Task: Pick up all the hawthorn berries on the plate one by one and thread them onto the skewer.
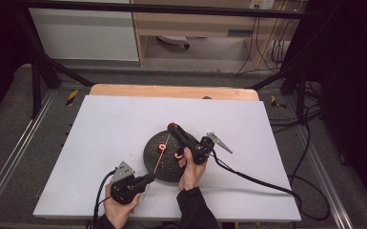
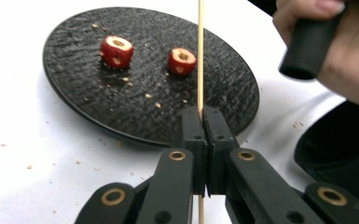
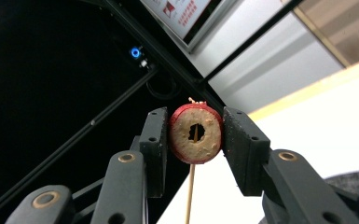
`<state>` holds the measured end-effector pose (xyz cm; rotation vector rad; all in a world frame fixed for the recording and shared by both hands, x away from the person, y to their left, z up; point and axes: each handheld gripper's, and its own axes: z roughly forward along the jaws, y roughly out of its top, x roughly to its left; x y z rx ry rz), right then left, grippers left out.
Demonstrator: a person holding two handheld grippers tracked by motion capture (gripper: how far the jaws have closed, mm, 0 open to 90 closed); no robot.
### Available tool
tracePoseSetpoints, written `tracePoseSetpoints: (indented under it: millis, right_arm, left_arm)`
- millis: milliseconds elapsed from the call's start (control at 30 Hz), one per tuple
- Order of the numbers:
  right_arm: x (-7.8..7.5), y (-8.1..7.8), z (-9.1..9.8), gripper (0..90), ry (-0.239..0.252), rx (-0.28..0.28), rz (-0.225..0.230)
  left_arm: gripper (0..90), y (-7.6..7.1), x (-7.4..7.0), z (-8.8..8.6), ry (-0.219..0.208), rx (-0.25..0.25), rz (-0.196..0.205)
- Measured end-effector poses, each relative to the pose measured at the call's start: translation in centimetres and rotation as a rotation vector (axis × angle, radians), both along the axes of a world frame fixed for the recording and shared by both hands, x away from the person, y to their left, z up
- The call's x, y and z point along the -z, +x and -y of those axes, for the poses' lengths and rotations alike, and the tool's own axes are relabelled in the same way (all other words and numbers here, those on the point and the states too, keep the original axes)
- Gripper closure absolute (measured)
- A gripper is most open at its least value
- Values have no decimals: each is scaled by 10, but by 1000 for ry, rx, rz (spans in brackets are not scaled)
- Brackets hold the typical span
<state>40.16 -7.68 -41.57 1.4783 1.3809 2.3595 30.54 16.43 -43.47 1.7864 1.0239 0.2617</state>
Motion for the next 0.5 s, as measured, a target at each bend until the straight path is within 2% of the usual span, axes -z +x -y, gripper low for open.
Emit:
tracePoseSetpoints:
  millis: [133,300,400,500]
  right_arm:
    - [1,0,0,624,-2,-14,-1]
    - [10,-1,-5,623,-5,-40,-24]
    - [12,-4,-6,623,-12,-46,-21]
    - [12,-6,-7,622,-23,-54,-25]
  left_arm:
    - [886,2,-5,-3,-33,-8,7]
    - [886,6,-6,3,-32,-18,0]
    - [886,12,-8,2,-41,-24,-10]
    - [886,18,-12,7,-17,-26,8]
